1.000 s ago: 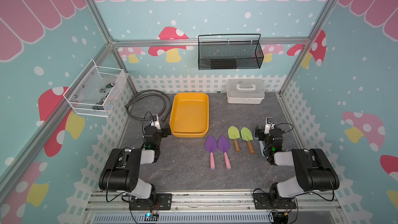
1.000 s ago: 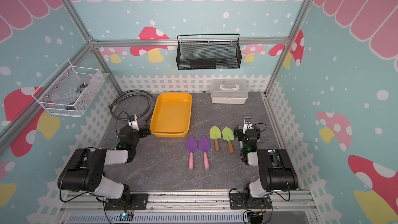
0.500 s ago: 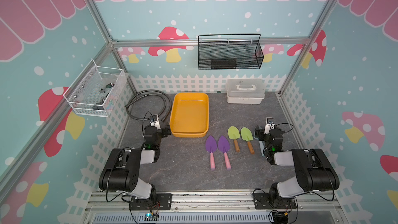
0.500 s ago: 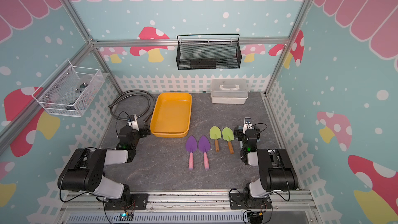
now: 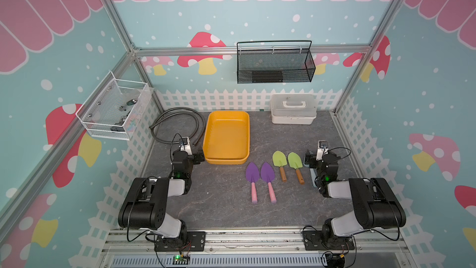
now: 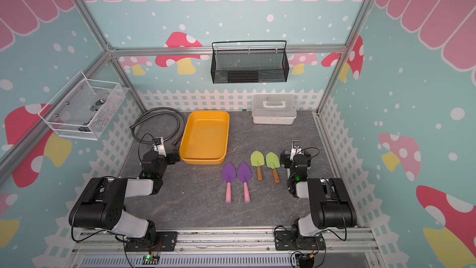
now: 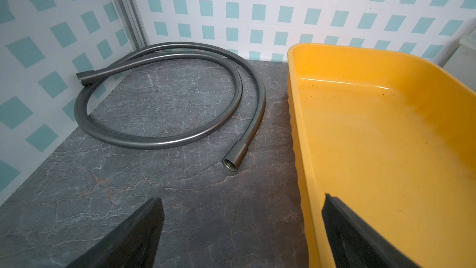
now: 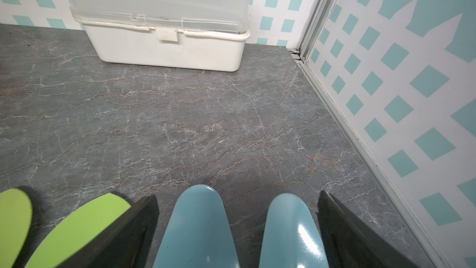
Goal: Put the shovel into the storage box
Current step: Pick up the shovel from the center of the board.
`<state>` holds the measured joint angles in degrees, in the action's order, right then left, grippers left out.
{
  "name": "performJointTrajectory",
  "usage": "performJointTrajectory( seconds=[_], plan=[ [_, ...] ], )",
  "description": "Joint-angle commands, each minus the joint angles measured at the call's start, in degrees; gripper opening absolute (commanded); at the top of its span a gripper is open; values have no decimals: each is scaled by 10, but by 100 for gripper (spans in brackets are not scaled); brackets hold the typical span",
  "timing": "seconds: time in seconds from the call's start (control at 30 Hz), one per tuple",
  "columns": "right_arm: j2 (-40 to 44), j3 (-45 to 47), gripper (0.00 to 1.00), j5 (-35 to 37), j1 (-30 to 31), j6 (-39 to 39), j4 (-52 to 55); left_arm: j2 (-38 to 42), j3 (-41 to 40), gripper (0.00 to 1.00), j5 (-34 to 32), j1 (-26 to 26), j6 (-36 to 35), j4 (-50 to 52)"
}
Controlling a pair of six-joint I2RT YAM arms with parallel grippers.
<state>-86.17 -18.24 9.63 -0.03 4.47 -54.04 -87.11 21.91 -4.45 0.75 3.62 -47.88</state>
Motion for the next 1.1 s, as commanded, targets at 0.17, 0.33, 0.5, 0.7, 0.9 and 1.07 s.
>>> performJointTrajectory(
  seconds=[0.17, 0.33, 0.5, 0.7, 0.9, 1.07],
  plan=[
    [-6, -11, 100, 7, -2, -5, -4, -7, 15, 99, 11, -8, -9, -5],
    [-5, -9, 99, 8, -1, -6, -5, -2, 12, 86, 7, -7, -11, -11],
    [1, -9, 100, 33, 0, 2, -1, 89, 29, 83, -29, 3, -9, 96],
    [25, -30, 99, 55, 2, 7, 59, 162, 20, 84, -121, 46, -14, 122],
    [81, -92, 98, 74, 3, 15, 205, 226, 94, 84, -115, 60, 30, 259],
    [177, -189, 99, 83, 3, 33, 332, 249, 165, 85, -107, 73, 65, 371]
  ],
)
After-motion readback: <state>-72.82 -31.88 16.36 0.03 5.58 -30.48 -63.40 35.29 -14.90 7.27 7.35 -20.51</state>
